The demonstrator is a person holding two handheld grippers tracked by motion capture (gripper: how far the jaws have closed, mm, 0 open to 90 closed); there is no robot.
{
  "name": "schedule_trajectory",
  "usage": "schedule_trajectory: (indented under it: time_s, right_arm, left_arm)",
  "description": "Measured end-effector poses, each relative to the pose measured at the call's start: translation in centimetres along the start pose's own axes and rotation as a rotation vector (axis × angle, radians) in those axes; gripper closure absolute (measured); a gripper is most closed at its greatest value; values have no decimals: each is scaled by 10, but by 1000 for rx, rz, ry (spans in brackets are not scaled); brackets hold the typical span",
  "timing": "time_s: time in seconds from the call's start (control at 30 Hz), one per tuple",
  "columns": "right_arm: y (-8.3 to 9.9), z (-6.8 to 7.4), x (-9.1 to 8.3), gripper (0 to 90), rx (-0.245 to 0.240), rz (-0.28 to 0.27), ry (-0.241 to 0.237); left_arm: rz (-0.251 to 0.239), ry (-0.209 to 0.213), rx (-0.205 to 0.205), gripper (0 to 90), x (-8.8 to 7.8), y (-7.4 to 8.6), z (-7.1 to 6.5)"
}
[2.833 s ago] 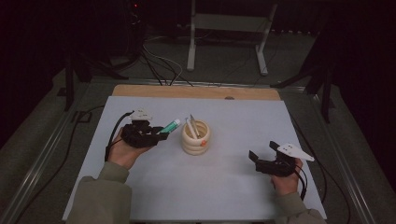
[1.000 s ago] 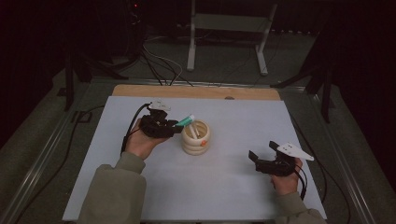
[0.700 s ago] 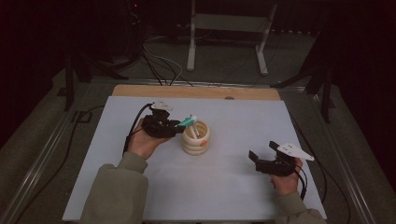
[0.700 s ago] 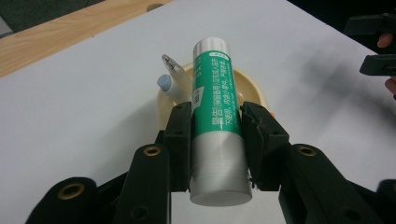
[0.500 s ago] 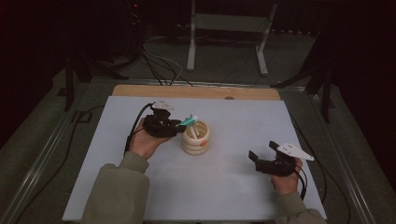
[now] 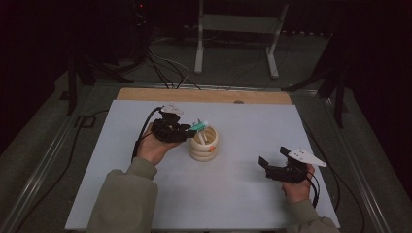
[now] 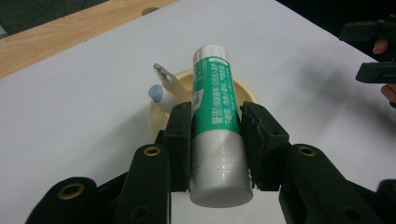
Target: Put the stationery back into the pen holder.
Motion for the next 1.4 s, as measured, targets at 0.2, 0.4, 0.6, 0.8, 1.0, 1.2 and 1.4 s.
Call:
schedule_trajectory:
  time_s: [0.2, 0.4, 0.6, 0.8, 1.0, 1.2, 1.4]
  right_arm:
    - [0, 1, 0, 17, -1, 1, -1]
    - [1, 0, 1, 17, -5, 4, 0]
    - [1, 0, 1, 17, -3, 6, 0]
    - [1, 0, 2, 17, -5, 6, -1]
    - [1, 0, 2, 17, -5, 8, -1]
    - [1, 0, 2, 17, -5, 10, 0]
    - [2, 0, 2, 17, -6, 11, -1]
  left_arm:
    - [-2, 4, -1, 659, 2, -1, -1]
    - [-3, 6, -2, 659, 4, -2, -2]
    - [5, 6, 2, 659, 8, -3, -2]
    - [9, 6, 1, 658, 10, -2, -2]
    - [13, 8, -1, 658, 11, -2, -2]
    - [14, 9, -5, 658, 11, -2, -2]
    - [19, 12, -4, 657, 12, -1, -2]
Point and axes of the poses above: each handheld gripper's, and its own axes: x roughly forward along the jaws, y roughly out of its underside, z roughly to its left, the point moved 9 cm from there along x, roughly forward along the jaws, and after that the axes turned 4 degrees about y, right-handed, at the moved point
